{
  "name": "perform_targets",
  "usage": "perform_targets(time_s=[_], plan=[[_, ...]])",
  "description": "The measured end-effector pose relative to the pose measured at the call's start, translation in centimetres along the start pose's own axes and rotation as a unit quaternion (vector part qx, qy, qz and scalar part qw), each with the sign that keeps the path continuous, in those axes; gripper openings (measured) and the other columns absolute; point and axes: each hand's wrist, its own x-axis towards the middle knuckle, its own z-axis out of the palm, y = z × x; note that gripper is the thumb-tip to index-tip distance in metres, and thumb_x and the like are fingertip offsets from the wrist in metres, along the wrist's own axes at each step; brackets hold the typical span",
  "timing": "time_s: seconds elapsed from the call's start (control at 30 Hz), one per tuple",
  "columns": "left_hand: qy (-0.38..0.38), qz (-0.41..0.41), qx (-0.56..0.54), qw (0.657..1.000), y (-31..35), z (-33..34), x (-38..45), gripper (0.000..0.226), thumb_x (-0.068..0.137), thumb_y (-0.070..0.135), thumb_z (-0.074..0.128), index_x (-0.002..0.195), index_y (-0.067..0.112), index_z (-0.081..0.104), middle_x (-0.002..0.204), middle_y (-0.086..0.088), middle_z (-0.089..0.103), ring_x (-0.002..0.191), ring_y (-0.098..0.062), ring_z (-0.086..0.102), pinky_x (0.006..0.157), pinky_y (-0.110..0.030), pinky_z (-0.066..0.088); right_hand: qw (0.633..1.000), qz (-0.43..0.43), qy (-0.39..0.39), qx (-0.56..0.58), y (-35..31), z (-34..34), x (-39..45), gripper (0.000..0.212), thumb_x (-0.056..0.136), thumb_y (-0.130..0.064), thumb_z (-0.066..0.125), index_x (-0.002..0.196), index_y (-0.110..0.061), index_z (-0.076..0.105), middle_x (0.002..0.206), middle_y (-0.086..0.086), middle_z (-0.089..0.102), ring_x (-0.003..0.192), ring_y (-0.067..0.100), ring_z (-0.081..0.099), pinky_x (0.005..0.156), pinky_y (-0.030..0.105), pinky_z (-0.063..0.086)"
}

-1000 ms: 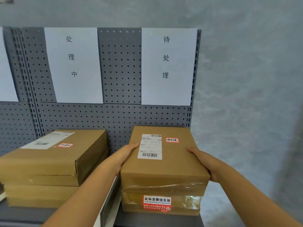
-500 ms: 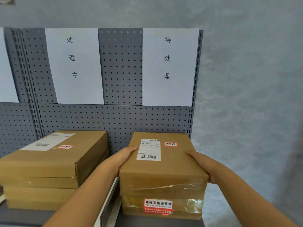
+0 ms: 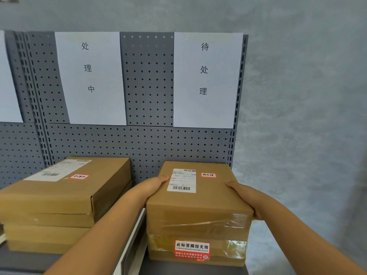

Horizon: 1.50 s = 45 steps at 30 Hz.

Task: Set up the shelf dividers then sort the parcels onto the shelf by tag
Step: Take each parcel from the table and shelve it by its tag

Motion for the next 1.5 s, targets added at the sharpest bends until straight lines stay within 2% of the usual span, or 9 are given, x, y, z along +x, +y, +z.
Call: perform_targets(time_s=[0.1,0.23,0.37,0.43,0.5,0.67,0.83,1.03,1.5], plan=[[0.091,0.076,0.138,0.983,0.4,0.1,-0.1,0.039,0.098,0.050,0.051,0.116,0.017,0.057,0.111,-0.008,0.065,0.088,-0.022,0.063,0.074,-0.032,0.051,0.984,-0.074,0.094,-0.130,-0.8,0.1,0.0,0.060,0.100,-0.050,0.048,0.144,-0.010,0.043,0.140,0.019,0.055,0.124,0.037,0.056,0.103,0.047,0.047],[0.179,0.218,0.200,0.938,1.2,-0.3,-3.0,0.049,0.099,0.044,0.052,0.139,0.016,0.051,0.139,-0.006,0.055,0.122,-0.024,0.055,0.097,-0.033,0.045,0.895,-0.288,0.230,-0.249,-2.4,1.2,-1.1,0.053,0.099,-0.031,0.053,0.147,-0.014,0.040,0.143,0.017,0.049,0.126,0.035,0.050,0.103,0.046,0.045],[0.259,0.309,0.398,0.824,1.1,-1.8,-8.1,0.039,0.100,0.039,0.050,0.131,0.017,0.055,0.126,-0.006,0.063,0.112,-0.023,0.060,0.092,-0.039,0.051,0.789,-0.455,0.159,-0.381,-4.8,6.0,-3.5,0.048,0.098,-0.028,0.055,0.144,-0.020,0.045,0.141,0.004,0.052,0.127,0.025,0.048,0.099,0.038,0.044],[0.321,0.310,0.489,0.749,0.2,-2.9,-10.8,0.032,0.100,0.037,0.046,0.123,0.016,0.056,0.117,-0.007,0.064,0.105,-0.026,0.059,0.084,-0.036,0.049,0.738,-0.515,0.116,-0.420,-5.8,9.6,-5.1,0.046,0.098,-0.026,0.052,0.144,-0.022,0.045,0.138,0.002,0.054,0.124,0.024,0.050,0.096,0.038,0.044],[0.359,0.286,0.531,0.712,-1.6,-4.6,-13.5,0.031,0.099,0.036,0.044,0.121,0.016,0.055,0.118,-0.007,0.063,0.106,-0.027,0.058,0.084,-0.037,0.046,0.695,-0.562,0.089,-0.439,-6.3,13.5,-6.7,0.044,0.098,-0.026,0.050,0.142,-0.020,0.047,0.132,0.005,0.058,0.120,0.027,0.052,0.094,0.040,0.046],[0.412,0.173,0.583,0.679,-7.8,-11.4,-21.0,0.038,0.099,0.033,0.042,0.132,0.017,0.052,0.127,-0.005,0.061,0.115,-0.027,0.055,0.093,-0.038,0.040,0.611,-0.659,0.013,-0.439,-5.7,22.7,-11.1,0.039,0.097,-0.025,0.050,0.134,-0.016,0.053,0.123,0.007,0.061,0.114,0.029,0.054,0.090,0.041,0.046],[0.461,0.040,0.604,0.649,-13.9,-19.0,-29.8,0.033,0.097,0.031,0.043,0.124,0.015,0.054,0.122,-0.007,0.062,0.111,-0.029,0.056,0.093,-0.038,0.039,0.571,-0.690,-0.097,-0.434,-4.8,32.3,-16.1,0.032,0.096,-0.023,0.050,0.127,-0.014,0.051,0.122,0.006,0.055,0.112,0.027,0.050,0.084,0.037,0.044],[0.490,-0.048,0.611,0.620,-21.4,-27.4,-38.7,0.033,0.098,0.033,0.043,0.126,0.018,0.053,0.115,-0.004,0.061,0.107,-0.027,0.055,0.093,-0.037,0.038,0.498,-0.731,-0.128,-0.449,-3.8,43.8,-22.9,0.047,0.100,-0.030,0.047,0.145,-0.020,0.040,0.132,0.003,0.052,0.123,0.026,0.046,0.099,0.039,0.041],[0.538,-0.184,0.568,0.594,-36.0,-48.3,-55.8,0.033,0.099,0.036,0.044,0.127,0.020,0.052,0.116,-0.002,0.061,0.108,-0.024,0.056,0.095,-0.035,0.041,0.475,-0.749,-0.208,-0.412,-2.3,70.9,-37.3,0.050,0.100,-0.027,0.047,0.149,-0.020,0.039,0.136,0.003,0.053,0.126,0.025,0.046,0.102,0.037,0.039]])
